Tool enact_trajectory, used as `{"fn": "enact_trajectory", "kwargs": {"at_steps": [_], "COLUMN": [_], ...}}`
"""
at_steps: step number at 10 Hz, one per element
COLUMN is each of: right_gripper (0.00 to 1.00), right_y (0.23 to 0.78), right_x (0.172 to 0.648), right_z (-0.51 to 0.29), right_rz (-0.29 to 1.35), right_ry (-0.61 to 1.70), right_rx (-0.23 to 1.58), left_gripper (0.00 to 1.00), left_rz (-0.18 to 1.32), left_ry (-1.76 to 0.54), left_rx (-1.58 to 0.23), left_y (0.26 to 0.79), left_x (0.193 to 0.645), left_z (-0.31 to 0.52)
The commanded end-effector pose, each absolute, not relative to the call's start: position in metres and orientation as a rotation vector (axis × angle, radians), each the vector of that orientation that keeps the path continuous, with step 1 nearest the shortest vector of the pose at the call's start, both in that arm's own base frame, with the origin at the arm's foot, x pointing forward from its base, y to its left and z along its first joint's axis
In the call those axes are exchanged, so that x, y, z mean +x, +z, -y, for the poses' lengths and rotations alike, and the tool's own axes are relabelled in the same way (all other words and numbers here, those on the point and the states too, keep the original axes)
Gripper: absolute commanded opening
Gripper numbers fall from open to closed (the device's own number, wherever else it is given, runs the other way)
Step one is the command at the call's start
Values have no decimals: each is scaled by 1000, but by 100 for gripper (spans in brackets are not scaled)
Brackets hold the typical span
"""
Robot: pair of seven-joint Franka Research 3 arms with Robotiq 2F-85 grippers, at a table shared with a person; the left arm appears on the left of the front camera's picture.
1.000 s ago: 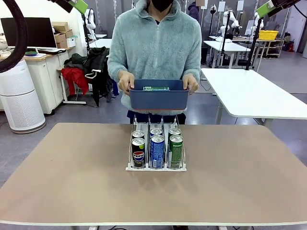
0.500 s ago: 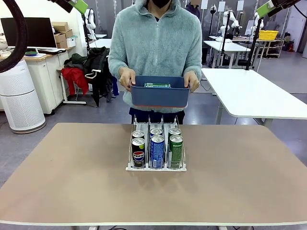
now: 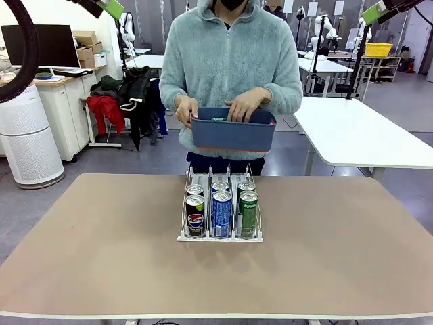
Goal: Fill the beverage cans into the dispenser.
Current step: Pick up the Sprite handed by the human.
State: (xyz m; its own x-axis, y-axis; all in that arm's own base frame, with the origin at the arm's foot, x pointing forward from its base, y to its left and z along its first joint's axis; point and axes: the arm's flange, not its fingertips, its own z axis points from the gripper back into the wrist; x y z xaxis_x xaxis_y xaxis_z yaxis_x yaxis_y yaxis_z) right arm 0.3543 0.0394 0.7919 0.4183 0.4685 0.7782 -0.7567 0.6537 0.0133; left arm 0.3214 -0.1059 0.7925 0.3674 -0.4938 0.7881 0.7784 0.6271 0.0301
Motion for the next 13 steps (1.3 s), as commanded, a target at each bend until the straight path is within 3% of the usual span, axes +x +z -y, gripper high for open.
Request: {"fn": "enact_trajectory", "kwargs": {"at_steps": [1, 13], "right_gripper": [100, 100], "right_y": [792, 792], "right_x": [354, 354], "right_z": [-40, -40], "right_rz": [829, 829], "right_ry": [795, 795], "right_rx": [395, 395], "left_gripper": [100, 100], "left_rz": [859, 859], "left_ry": [-843, -843], "left_rx": [-380, -380], "left_y": [792, 792], "left_x": [321, 321], "left_z": [106, 106]}}
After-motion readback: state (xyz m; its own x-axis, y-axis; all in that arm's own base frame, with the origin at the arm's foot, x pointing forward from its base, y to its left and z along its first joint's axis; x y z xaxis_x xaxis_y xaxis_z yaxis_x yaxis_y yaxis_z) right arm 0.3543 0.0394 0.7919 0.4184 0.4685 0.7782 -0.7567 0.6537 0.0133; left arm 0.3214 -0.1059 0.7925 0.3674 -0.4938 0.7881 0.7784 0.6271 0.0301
